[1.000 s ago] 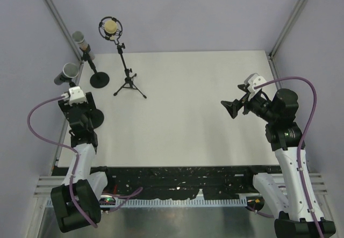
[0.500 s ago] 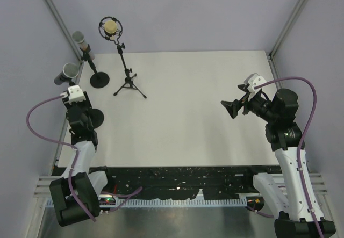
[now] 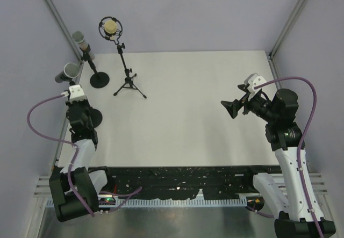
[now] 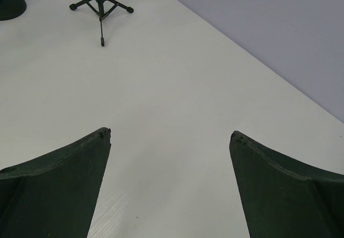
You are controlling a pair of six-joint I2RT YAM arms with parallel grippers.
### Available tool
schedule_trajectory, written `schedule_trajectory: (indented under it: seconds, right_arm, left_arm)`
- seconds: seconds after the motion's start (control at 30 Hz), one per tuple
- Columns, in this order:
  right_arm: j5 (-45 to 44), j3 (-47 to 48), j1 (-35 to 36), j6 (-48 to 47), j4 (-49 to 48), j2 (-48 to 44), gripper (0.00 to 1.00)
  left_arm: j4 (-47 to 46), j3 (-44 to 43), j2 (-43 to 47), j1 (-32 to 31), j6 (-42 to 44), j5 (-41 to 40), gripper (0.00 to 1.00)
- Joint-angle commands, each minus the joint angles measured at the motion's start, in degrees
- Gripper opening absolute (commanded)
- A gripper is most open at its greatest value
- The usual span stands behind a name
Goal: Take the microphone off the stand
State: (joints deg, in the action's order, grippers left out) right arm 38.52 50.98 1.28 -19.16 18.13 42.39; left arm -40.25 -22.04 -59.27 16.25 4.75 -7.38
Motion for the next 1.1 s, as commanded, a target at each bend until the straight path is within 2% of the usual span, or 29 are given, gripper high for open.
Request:
schedule_trajectory:
  seconds: [0.0, 0.07, 0.27, 0.37, 0.57, 0.83, 1.07]
  right_arm:
    - [0.6, 0.0, -0.2, 0.4, -2.1, -0.2, 0.95]
    - [0.7, 0.0, -0.2, 0.3, -2.1, 0.0, 0.95]
    - [0.7, -0.1, -0.2, 0.4, -2.1, -0.1, 0.95]
    - [0.7, 0.0, -0.2, 0.3, -2.1, -0.2, 0.95]
    - [0.7, -0.1, -0.2, 0.3, -2.1, -0.4, 0.95]
    - [0.7, -0.2, -0.1, 0.2, -2.1, -0.6, 0.95]
    - [0.6, -0.3, -0.2, 0.1, -2.1, -0.6, 0.95]
  left_arm:
    - [-5.4, 0.4, 0.0, 0.6, 1.7, 0.6, 0.07]
    - [-5.6, 0.7, 0.4, 0.7, 2.0, 1.4, 0.0]
    - [-6.0, 2.1, 2.7, 0.6, 2.7, 5.9, 0.0]
    - [-5.6, 3.0, 4.8, 0.6, 2.7, 11.0, 0.0]
    - [0.0, 3.4, 10.2, 0.7, 2.3, 19.8, 0.0]
    - [6.7, 2.8, 15.9, 0.5, 0.2, 25.9, 0.0]
    - [12.9, 0.5, 17.3, 0.4, -4.4, 33.1, 0.0]
